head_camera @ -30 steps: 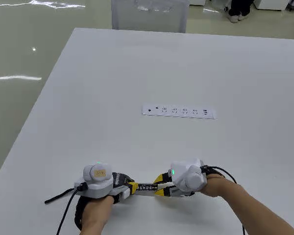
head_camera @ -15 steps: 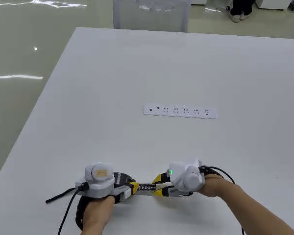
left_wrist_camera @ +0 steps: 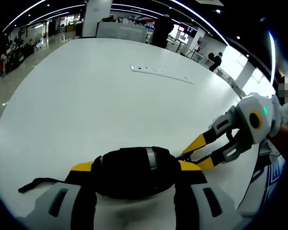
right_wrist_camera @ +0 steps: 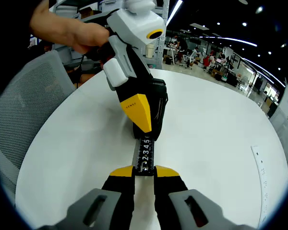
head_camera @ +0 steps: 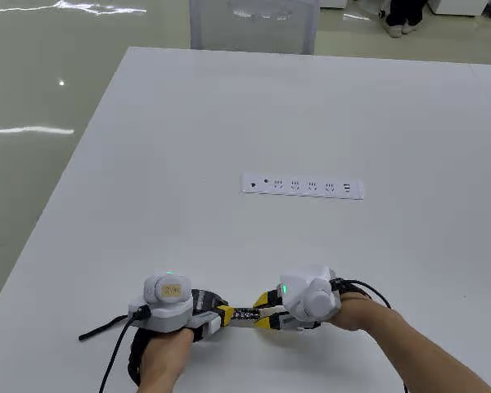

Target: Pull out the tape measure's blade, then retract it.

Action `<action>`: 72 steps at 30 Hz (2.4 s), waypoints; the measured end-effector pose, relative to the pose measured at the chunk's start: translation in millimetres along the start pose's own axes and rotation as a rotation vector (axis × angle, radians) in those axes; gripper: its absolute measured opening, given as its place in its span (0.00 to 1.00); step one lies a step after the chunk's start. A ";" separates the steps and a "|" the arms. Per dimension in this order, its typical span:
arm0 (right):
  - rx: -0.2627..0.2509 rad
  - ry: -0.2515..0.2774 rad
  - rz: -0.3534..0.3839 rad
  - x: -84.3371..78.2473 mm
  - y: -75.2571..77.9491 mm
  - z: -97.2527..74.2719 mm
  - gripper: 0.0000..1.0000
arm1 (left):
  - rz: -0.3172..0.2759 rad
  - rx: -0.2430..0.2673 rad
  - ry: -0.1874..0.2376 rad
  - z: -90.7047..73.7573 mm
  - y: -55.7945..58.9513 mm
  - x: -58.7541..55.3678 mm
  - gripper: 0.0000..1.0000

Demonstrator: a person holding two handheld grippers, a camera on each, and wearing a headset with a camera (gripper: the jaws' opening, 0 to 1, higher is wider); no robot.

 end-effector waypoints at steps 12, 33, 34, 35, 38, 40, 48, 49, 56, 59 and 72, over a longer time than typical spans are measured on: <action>0.002 0.005 -0.001 2.9 0.2 4.9 0.14 | 0.005 -0.012 -0.005 -2.3 1.9 0.6 0.61; 0.007 0.009 -0.004 6.8 1.9 15.6 0.14 | 0.009 -0.024 -0.010 -1.6 -1.4 0.4 0.61; 0.007 0.009 -0.003 6.8 2.0 16.2 0.14 | 0.009 -0.024 -0.010 -0.5 -1.8 -0.2 0.61; 0.008 0.009 -0.003 7.0 2.0 16.6 0.14 | 0.010 -0.024 -0.010 -0.3 -2.0 -0.3 0.61; 0.008 0.010 -0.002 7.9 2.2 17.5 0.14 | 0.008 -0.024 -0.009 0.0 -2.6 -0.6 0.61; 0.008 0.011 -0.003 8.1 2.6 18.2 0.14 | 0.008 -0.025 -0.009 0.1 -2.2 -0.6 0.60; 0.008 0.012 -0.003 9.1 2.8 20.8 0.14 | 0.012 -0.025 -0.011 -1.5 0.0 0.8 0.60; 0.008 0.012 -0.003 9.2 3.0 21.1 0.14 | 0.012 -0.025 -0.011 -1.8 -0.1 0.9 0.60; 0.008 0.011 -0.005 10.3 3.0 23.3 0.14 | 0.011 -0.022 -0.010 -5.6 2.4 1.8 0.60; 0.008 0.012 -0.006 10.9 3.2 24.1 0.14 | 0.010 -0.023 -0.011 -6.0 4.0 2.7 0.60; 0.010 0.012 -0.010 12.6 3.7 28.5 0.14 | 0.015 -0.031 -0.014 -5.1 4.6 4.2 0.60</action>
Point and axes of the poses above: the centre of the closed fingertips' face, and the gripper's own axes: z roughly forward along the fingers, y roughly to its right, x roughly out of its top, the point moved 7 cm from there along -z, roughly backward along the fingers, and after that the axes turned 8 degrees about y, right-handed, at the moved point
